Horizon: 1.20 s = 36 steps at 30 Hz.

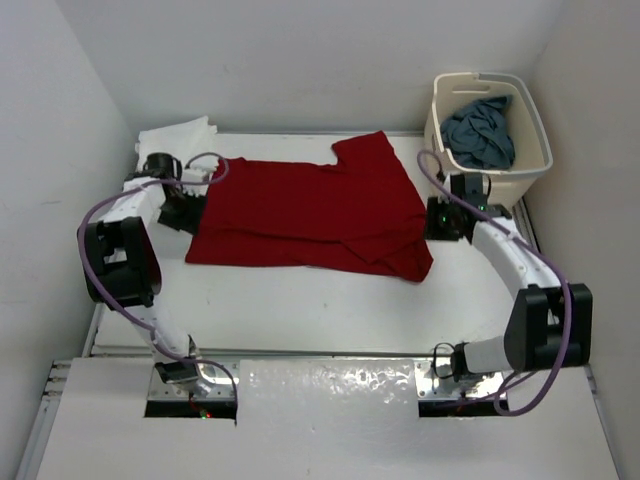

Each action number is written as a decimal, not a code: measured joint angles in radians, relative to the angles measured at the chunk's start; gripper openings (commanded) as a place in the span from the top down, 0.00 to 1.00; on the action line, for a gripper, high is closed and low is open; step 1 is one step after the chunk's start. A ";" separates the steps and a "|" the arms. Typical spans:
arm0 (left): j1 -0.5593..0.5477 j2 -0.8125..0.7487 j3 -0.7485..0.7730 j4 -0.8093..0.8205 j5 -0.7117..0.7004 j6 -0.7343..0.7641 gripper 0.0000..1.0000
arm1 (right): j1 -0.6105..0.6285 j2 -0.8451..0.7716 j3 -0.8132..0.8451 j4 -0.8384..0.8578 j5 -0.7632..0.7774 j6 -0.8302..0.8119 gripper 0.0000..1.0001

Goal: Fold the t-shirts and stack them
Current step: Fold the flattened tshirt in 1/3 of the way

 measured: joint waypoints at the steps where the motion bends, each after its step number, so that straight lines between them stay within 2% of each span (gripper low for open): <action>1: 0.000 -0.004 -0.032 -0.008 0.008 -0.004 0.33 | 0.001 -0.029 -0.061 0.008 -0.016 0.011 0.56; 4: -0.005 0.013 -0.116 -0.017 0.026 -0.039 0.22 | 0.011 -0.042 -0.204 0.032 -0.071 0.023 0.44; 8: -0.006 0.044 -0.158 -0.006 0.028 -0.072 0.21 | 0.043 -0.033 -0.339 0.084 -0.125 0.040 0.45; 12: -0.006 0.083 -0.158 0.042 0.040 -0.090 0.23 | 0.051 -0.017 -0.378 0.145 -0.140 0.047 0.49; 13: -0.006 0.089 -0.151 0.044 0.037 -0.096 0.27 | 0.051 -0.006 -0.378 0.166 -0.139 0.048 0.53; 17: -0.006 0.097 -0.142 0.063 0.040 -0.107 0.39 | 0.051 0.030 -0.377 0.214 -0.109 0.044 0.54; 20: -0.006 0.099 -0.142 0.076 0.048 -0.116 0.55 | 0.052 0.032 -0.376 0.218 -0.080 0.031 0.54; 21: -0.006 0.100 -0.141 0.080 0.053 -0.117 0.66 | 0.053 0.032 -0.376 0.219 -0.072 0.024 0.54; 25: -0.007 0.106 -0.138 0.086 0.076 -0.126 0.87 | 0.053 0.036 -0.376 0.222 -0.051 0.006 0.55; 29: -0.011 0.107 -0.138 0.084 0.089 -0.124 0.94 | 0.055 0.040 -0.376 0.229 -0.028 -0.018 0.56; 31: -0.011 0.107 -0.138 0.084 0.090 -0.124 1.00 | 0.055 0.043 -0.376 0.244 -0.027 -0.034 0.69; 32: -0.011 0.107 -0.138 0.084 0.090 -0.123 1.00 | 0.055 0.055 -0.376 0.266 -0.035 -0.041 0.79; 33: -0.011 0.107 -0.138 0.083 0.090 -0.121 1.00 | 0.055 0.067 -0.376 0.285 -0.042 -0.044 0.96; 34: -0.011 0.107 -0.138 0.082 0.089 -0.119 1.00 | 0.055 0.073 -0.376 0.301 -0.050 -0.047 1.00; 36: -0.011 0.106 -0.138 0.079 0.082 -0.112 1.00 | 0.053 0.082 -0.377 0.331 -0.062 -0.029 1.00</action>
